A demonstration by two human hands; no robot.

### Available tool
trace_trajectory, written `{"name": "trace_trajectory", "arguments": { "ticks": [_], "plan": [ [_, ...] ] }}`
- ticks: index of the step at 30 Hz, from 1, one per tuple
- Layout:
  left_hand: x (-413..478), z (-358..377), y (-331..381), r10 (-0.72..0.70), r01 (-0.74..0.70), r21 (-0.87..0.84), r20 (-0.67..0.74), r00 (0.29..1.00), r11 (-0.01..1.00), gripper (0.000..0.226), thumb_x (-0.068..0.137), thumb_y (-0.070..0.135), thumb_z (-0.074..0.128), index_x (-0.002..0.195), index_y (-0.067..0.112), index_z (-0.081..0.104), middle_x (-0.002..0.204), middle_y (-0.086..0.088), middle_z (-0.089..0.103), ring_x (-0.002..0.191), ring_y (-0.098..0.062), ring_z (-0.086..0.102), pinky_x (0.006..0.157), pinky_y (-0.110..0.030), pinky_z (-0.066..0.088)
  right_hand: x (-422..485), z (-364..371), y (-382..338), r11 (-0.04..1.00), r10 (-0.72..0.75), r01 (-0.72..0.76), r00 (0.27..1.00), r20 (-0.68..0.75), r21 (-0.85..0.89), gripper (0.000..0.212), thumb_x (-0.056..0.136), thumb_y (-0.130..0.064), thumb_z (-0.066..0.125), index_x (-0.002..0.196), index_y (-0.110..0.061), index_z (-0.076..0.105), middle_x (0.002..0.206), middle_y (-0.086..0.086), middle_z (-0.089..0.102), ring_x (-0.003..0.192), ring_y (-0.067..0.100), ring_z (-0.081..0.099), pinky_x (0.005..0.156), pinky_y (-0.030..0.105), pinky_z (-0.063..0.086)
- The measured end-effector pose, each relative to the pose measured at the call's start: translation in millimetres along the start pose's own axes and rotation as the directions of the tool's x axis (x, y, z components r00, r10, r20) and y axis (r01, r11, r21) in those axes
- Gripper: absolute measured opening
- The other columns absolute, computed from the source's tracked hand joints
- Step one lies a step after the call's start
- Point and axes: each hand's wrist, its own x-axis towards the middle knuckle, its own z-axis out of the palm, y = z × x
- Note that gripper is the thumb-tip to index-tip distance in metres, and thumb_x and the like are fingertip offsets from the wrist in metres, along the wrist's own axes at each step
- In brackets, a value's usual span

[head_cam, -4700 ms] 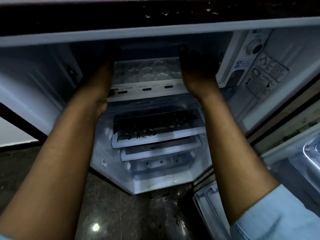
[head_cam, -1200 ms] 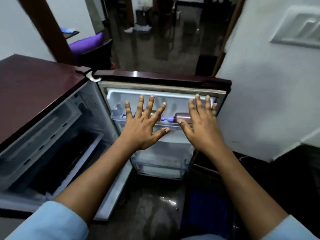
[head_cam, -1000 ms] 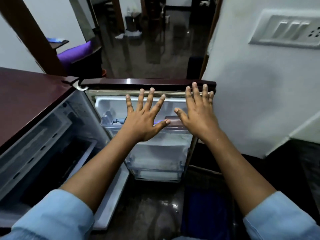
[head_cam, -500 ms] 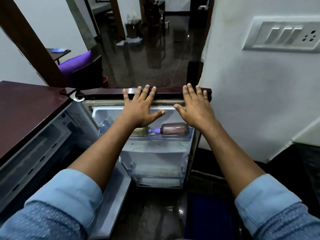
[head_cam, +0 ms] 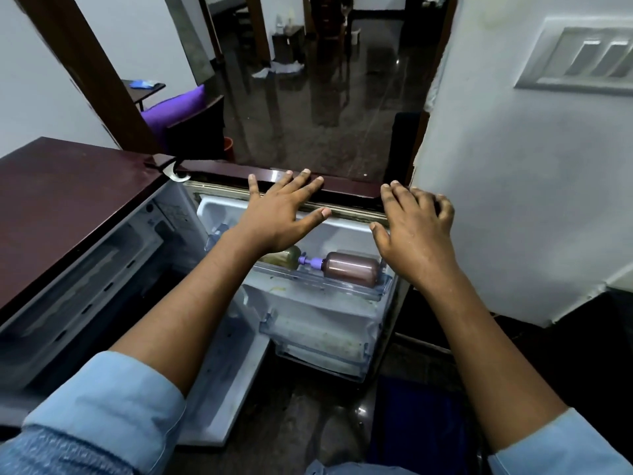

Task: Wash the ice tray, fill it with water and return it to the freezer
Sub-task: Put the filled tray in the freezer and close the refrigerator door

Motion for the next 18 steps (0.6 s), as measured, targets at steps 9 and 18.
{"name": "trace_trajectory", "arguments": {
  "ticks": [9,18],
  "plan": [
    [-50.0,-8.2,-5.5,-0.028,0.027,-0.134,-0.007,1.000,0.991,0.064,0.104,0.070,0.031,0.163,0.045,0.030,0.175,0.014,0.019,0.164,-0.015,0.006,0.121,-0.069,-0.019,-53.0,-22.4,-17.6,0.987,-0.157,0.158,0.985,-0.074,0.007,0.052,0.100,-0.036,0.053,0.145,-0.011,0.060,0.142,0.006,0.062,0.121,0.031,0.056,0.104,0.050,0.043],
    [-100.4,-25.5,-17.9,-0.047,0.054,-0.237,0.036,0.998,0.970,0.076,0.096,0.081,0.030,0.161,0.043,0.038,0.174,0.015,0.020,0.162,-0.008,0.006,0.123,-0.064,-0.022,-107.5,-36.4,-43.0,0.933,-0.352,0.346,0.934,0.061,0.098,0.062,0.094,-0.031,0.046,0.151,-0.006,0.054,0.151,0.013,0.057,0.140,0.030,0.055,0.119,0.042,0.038]
  ]
}}
